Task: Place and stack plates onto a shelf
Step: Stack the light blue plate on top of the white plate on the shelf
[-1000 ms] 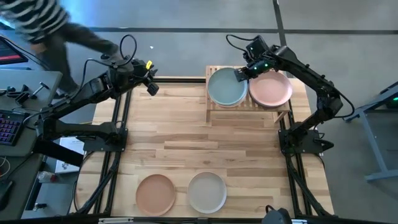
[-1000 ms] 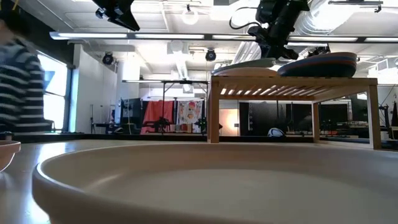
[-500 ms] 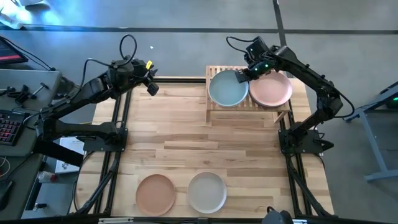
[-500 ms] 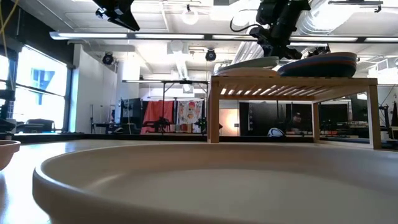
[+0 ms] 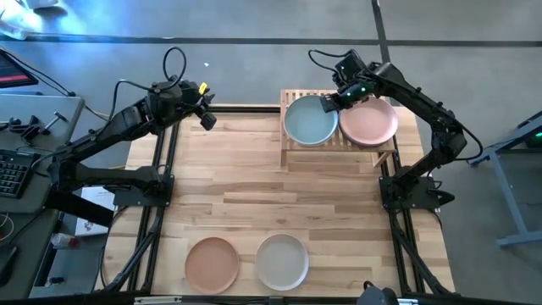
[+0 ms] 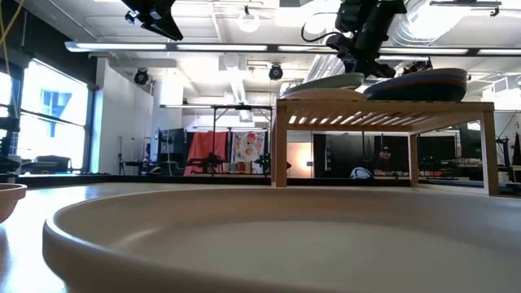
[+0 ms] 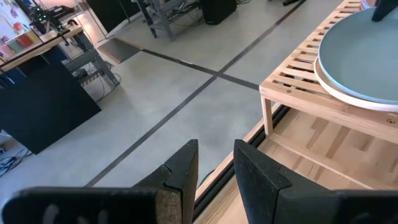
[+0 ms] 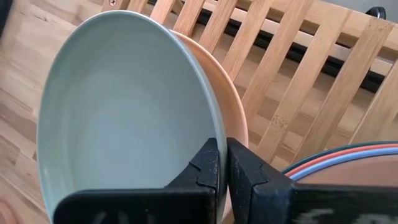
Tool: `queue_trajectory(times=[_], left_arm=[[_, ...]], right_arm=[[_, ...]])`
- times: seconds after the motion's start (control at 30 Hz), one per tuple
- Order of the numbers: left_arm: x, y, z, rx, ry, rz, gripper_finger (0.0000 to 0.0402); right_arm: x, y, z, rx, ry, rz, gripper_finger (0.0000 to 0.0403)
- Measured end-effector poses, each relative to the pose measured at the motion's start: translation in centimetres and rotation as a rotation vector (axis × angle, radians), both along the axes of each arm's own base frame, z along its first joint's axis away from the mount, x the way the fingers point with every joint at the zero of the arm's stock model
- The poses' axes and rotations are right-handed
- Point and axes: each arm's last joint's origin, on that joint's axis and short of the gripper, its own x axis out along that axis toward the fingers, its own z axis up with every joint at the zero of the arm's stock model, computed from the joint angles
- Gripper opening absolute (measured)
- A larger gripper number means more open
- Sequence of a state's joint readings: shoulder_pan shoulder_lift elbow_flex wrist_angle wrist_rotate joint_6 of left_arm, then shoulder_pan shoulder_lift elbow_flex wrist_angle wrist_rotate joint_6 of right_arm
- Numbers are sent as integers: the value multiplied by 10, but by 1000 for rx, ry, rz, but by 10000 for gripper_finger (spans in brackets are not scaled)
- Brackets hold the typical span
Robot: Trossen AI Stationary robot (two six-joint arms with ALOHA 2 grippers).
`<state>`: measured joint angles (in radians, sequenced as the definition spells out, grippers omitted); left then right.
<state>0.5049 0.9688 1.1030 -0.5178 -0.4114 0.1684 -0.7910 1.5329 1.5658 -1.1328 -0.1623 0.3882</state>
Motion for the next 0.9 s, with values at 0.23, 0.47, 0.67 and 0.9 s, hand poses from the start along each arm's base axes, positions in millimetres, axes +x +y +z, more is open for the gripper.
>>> queue_trajectory(times=[0.23, 0.47, 0.67, 0.9], left_arm=[[0, 0, 0, 0, 0, 0, 90], [0, 0, 0, 0, 0, 0, 90], [0, 0, 0, 0, 0, 0, 90], [0, 0, 0, 13, 18, 8, 90]], right_arm=[[0, 0, 0, 16, -10, -23, 1], [0, 0, 0, 26, -14, -46, 1], [-1, 1, -1, 34, -6, -43, 1], [-1, 1, -1, 32, 2, -52, 1]])
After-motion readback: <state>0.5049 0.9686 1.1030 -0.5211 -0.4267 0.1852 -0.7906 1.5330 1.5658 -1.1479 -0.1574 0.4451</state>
